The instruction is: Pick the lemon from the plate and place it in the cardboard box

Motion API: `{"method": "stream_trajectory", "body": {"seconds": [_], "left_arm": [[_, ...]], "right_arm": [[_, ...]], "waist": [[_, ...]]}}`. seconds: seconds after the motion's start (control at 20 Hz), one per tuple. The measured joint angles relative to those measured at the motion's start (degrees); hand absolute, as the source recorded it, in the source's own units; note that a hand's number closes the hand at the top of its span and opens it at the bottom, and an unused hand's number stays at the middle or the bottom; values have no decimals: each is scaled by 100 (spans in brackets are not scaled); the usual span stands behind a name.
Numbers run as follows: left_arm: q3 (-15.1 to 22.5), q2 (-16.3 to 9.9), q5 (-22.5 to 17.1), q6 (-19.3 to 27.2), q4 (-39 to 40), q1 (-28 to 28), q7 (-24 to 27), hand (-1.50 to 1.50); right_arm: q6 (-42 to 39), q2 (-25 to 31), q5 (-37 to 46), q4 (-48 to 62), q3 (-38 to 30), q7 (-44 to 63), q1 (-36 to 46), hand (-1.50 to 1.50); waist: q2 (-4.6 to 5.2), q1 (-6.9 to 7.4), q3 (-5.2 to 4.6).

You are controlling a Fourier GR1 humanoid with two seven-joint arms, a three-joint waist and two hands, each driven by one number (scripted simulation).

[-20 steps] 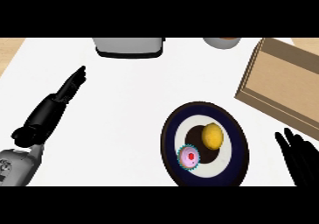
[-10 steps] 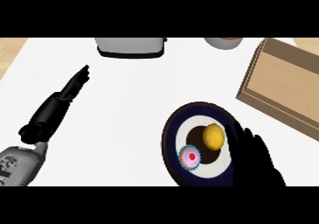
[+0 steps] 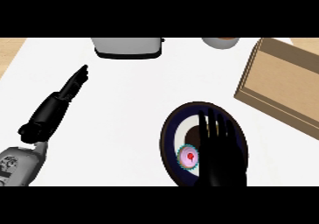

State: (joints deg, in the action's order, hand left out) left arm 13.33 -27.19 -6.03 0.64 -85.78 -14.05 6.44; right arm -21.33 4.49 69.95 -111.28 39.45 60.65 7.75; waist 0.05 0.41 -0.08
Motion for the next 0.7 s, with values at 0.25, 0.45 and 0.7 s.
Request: {"method": "stream_trajectory", "body": {"seconds": [0.25, 0.45, 0.7], "left_arm": [[-79, 62, 98, -38, -132, 115, -40, 0], [-146, 135, 169, -121, -83, 179, 38, 0], [-342, 127, 166, -310, -114, 135, -79, 0]], "right_arm": [[-71, -268, 258, 414, -180, -60, 158, -150], [-70, -333, 322, 810, -380, -135, 286, -150], [-75, -372, 525, 994, -555, -271, 92, -150]], "waist": [[-6, -11, 4], [-3, -19, 5], [-7, -36, 7]]}}
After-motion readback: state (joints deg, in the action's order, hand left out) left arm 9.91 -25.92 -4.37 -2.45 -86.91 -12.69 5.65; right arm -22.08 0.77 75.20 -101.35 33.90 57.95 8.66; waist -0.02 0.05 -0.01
